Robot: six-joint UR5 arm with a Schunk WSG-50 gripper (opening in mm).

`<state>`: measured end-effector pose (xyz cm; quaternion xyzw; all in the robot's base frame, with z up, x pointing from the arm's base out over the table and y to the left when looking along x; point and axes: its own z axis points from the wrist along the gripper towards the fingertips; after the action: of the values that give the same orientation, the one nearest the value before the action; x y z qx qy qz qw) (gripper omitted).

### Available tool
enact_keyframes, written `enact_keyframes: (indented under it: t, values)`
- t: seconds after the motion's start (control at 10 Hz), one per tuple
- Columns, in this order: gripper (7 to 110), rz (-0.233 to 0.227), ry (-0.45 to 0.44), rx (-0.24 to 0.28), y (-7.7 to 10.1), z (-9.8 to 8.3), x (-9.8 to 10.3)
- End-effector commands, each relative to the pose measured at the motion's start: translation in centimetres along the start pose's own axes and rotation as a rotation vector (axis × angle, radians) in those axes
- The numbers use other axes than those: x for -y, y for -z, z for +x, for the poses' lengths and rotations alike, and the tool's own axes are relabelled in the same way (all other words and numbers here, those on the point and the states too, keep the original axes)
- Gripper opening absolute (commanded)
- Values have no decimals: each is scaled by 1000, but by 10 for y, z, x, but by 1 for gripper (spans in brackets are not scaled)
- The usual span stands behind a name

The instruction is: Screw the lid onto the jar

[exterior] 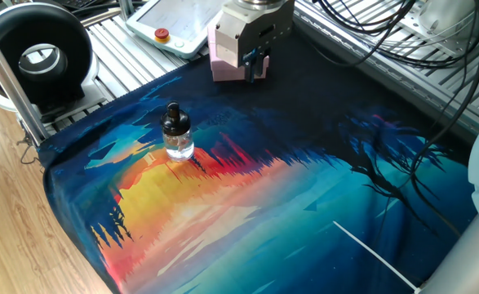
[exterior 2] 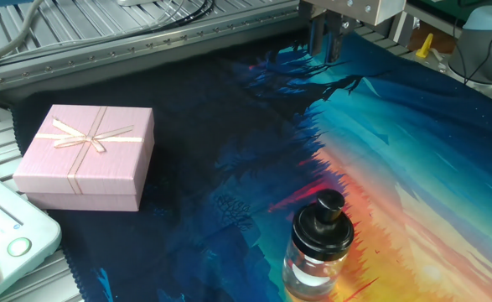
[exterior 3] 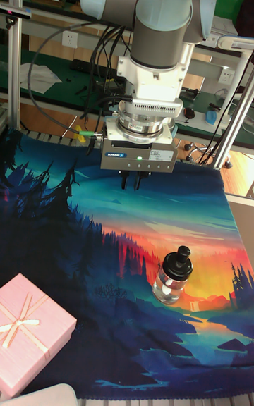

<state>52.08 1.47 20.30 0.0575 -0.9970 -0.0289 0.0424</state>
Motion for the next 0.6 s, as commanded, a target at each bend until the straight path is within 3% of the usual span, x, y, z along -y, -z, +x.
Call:
enact_keyframes:
  t: [0.0,0.5]
  values:
    - [22,2,4,5,1,-1,1]
    - [22,-8,3,-3,2,1,-2]
